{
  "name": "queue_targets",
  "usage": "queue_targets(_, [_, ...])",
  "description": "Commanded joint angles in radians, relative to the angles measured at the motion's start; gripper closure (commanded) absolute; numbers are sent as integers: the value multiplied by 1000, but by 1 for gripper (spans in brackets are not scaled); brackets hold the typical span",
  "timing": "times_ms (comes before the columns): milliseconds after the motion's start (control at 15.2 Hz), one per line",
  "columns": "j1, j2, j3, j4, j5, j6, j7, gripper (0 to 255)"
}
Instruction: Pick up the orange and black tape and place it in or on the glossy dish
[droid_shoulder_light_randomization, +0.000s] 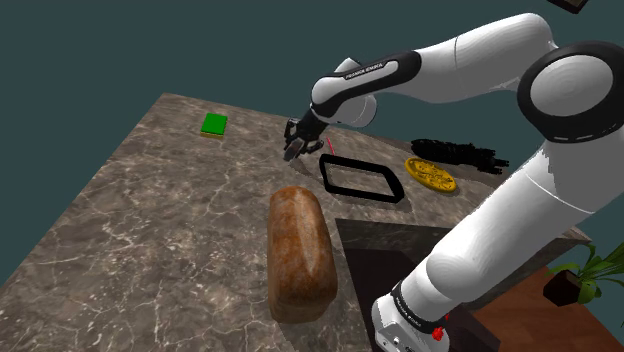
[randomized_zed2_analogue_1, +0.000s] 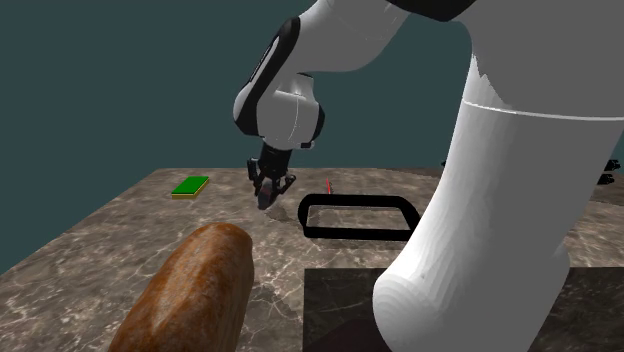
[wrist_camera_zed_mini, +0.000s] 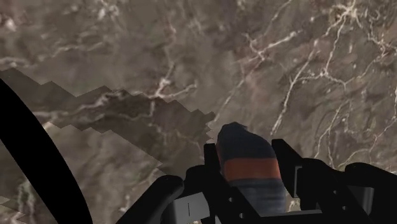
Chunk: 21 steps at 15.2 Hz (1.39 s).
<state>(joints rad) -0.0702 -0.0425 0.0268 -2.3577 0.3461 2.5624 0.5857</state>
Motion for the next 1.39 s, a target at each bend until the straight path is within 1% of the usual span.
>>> queue_targets(0, [-1,-13,0,6,-9,-19,9,255])
queue_targets(594, [-9,-80,-2,60,-51,-137,57,255])
queue_targets(1320, [-18,-138,-4,151,-87,-283,101,255])
